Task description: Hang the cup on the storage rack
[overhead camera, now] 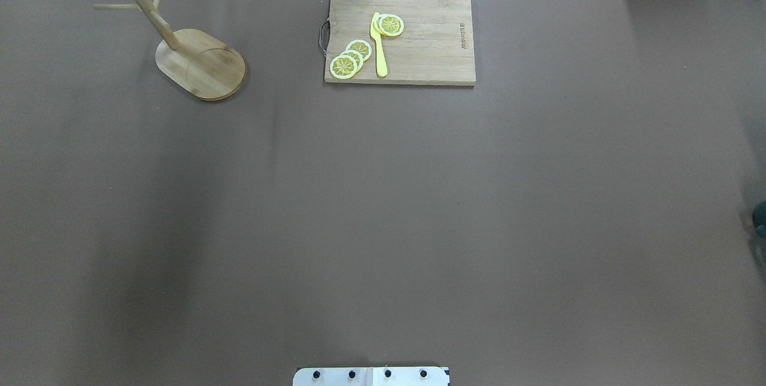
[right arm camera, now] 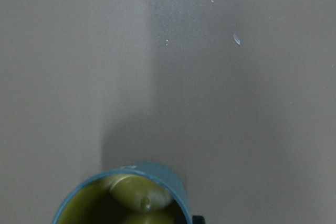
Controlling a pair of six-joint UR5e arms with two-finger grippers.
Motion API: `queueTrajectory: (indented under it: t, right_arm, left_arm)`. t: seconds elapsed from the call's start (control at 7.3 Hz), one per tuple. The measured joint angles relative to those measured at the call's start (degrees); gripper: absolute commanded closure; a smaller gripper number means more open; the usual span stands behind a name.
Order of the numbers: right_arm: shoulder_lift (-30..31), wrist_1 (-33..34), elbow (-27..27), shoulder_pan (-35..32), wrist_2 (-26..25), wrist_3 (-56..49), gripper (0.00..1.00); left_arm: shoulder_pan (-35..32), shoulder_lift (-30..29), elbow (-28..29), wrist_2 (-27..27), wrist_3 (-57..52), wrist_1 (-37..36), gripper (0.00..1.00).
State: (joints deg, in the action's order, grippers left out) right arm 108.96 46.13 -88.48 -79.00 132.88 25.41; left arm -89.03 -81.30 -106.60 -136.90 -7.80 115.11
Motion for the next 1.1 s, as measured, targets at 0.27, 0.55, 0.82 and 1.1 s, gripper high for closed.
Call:
queueTrajectory:
  t: [0.27,0.55,0.82,1.1]
  right_arm:
    - [-2.56,0.41,-0.65,-0.07,1.33,3.62,1.0]
    - [-6.94,0.52,-1.41,-0.01,1.44,15.97,1.0]
    - [-10.1,0.53,-4.67,2.88,0.27,31.91,1.0]
    - [-12.05,4.42,-11.55,8.89,-5.01,46.29,1.0]
  left_arm:
    - [0.0,0.0,0.06,-1.19,0.05,-0.13,0.01]
    - [0.0,-0.08,0.05,-1.41,0.06,-0.28,0.01]
    - [0.02,-0.5,0.02,-1.43,0.07,-0.34,0.01]
    - [0.07,-0.68,0.06,-1.46,0.22,-0.39,0.01]
